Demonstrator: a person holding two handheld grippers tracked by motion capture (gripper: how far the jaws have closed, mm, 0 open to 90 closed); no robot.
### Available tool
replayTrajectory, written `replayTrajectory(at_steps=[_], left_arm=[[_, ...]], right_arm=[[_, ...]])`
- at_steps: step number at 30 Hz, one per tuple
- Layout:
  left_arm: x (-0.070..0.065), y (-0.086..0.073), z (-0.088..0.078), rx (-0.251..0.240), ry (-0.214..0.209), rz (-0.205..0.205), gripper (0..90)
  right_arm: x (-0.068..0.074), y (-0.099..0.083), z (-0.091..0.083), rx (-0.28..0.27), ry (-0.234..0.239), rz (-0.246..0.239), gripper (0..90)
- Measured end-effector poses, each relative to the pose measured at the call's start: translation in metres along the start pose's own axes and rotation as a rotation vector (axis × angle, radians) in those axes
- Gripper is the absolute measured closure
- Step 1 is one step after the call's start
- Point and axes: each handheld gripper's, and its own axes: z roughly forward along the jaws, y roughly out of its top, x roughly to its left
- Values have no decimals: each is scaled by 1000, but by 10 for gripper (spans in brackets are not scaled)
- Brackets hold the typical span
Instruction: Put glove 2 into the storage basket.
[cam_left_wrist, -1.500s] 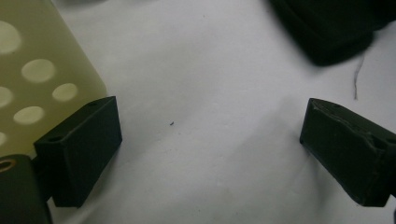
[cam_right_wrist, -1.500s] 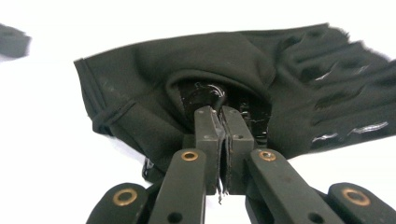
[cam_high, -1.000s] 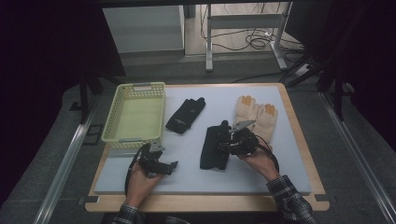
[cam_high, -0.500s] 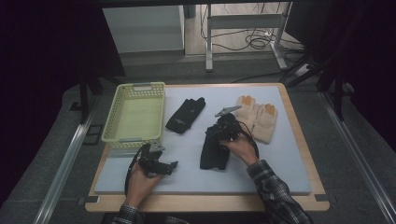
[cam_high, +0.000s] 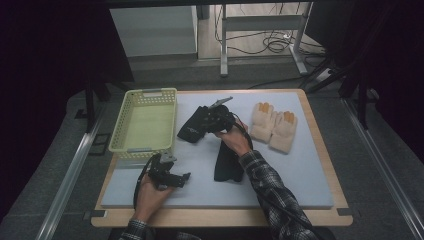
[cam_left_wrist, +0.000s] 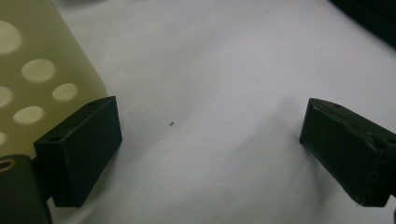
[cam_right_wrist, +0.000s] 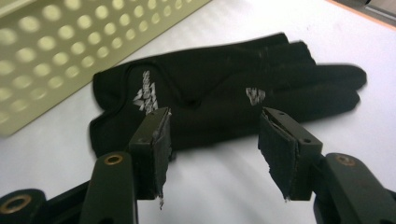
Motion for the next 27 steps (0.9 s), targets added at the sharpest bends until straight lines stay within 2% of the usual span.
replayTrajectory(at_steps=[3, 5, 6, 9, 11, 12, 13, 14, 15, 16, 17, 18, 25, 27], left_arm=[[0, 0, 0, 0, -1, 0, 56], [0, 0, 0, 0, -1, 0, 56], [0, 0, 0, 0, -1, 0, 56], [0, 0, 0, 0, -1, 0, 56], [0, 0, 0, 0, -1, 0, 56], [0, 0, 0, 0, -1, 0, 56], [0, 0, 0, 0, -1, 0, 56], [0, 0, 0, 0, -1, 0, 56], [0, 0, 0, 0, -1, 0, 56], [0, 0, 0, 0, 0, 1, 56], [0, 0, 0, 0, 0, 1, 56], [0, 0, 0, 0, 0, 0, 56], [0, 0, 0, 1, -1, 0, 56], [0, 0, 0, 1, -2, -1, 56]], right_arm=[[-1, 6, 14, 4, 2, -1, 426], [1, 8, 28, 11, -12, -10, 382], [1, 8, 28, 11, -12, -10, 382], [2, 6, 42, 55, -32, -20, 327], [3, 2, 49, 94, -50, -45, 332], [2, 1, 49, 80, -46, -33, 357], [1, 1, 48, 76, -52, -25, 437], [-1, 1, 46, 79, -53, -10, 599], [-1, 1, 46, 79, -53, -10, 599], [-1, 1, 45, 80, -54, -7, 650], [-1, 0, 45, 82, -58, -5, 747], [-2, 0, 44, 87, -40, 6, 856], [4, 2, 43, 99, -74, -24, 885], [4, 2, 42, 99, -71, -25, 888]])
